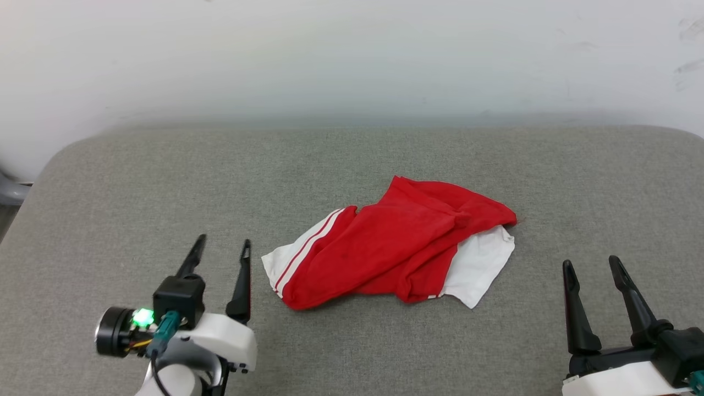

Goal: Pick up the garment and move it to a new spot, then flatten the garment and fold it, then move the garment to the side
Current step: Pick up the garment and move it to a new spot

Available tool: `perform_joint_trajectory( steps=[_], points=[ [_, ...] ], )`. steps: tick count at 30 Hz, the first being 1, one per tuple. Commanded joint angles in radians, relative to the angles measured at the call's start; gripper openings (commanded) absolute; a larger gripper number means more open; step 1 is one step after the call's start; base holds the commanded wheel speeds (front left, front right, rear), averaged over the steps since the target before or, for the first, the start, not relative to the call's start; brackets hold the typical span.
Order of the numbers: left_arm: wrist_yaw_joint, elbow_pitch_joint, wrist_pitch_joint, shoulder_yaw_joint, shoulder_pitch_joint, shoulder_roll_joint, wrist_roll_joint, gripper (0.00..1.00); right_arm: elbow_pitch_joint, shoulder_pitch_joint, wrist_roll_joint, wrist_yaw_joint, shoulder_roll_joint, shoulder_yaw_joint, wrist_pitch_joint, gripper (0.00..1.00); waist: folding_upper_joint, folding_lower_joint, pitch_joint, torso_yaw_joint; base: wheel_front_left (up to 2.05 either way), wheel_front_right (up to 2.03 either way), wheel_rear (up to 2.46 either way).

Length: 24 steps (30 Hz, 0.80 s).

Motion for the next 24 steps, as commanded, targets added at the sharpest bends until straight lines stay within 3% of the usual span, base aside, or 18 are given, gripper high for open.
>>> perform_joint_trajectory(
  steps=[1, 6, 14, 24],
  points=[
    [0.010, -0.017, -0.002, 0.028, 0.030, -0.009, 0.020, 1.00, -0.003, 0.013, -0.001, -0.001, 0.002, -0.002, -0.002, 1.00, 0.0000, 0.0001, -0.003, 0.002, 0.00, 0.00, 0.00],
    [0.007, -0.081, -0.002, 0.151, 0.128, -0.052, 0.103, 1.00, 0.004, 0.015, 0.022, -0.001, 0.002, -0.006, -0.002, 1.00, 0.0000, 0.0001, -0.006, 0.007, 0.00, 0.00, 0.00],
    [-0.090, -0.128, -0.003, 0.307, 0.248, -0.158, 0.207, 1.00, 0.019, 0.020, 0.056, -0.001, 0.002, -0.006, -0.002, 1.00, 0.0000, 0.0001, -0.013, 0.013, 0.00, 0.00, 0.00],
    [-0.211, -0.096, -0.003, 0.433, 0.311, -0.275, 0.313, 1.00, 0.044, 0.037, 0.086, -0.001, 0.002, 0.001, -0.002, 1.00, 0.0000, 0.0001, -0.019, 0.020, 0.00, 0.00, 0.00]
  ],
)
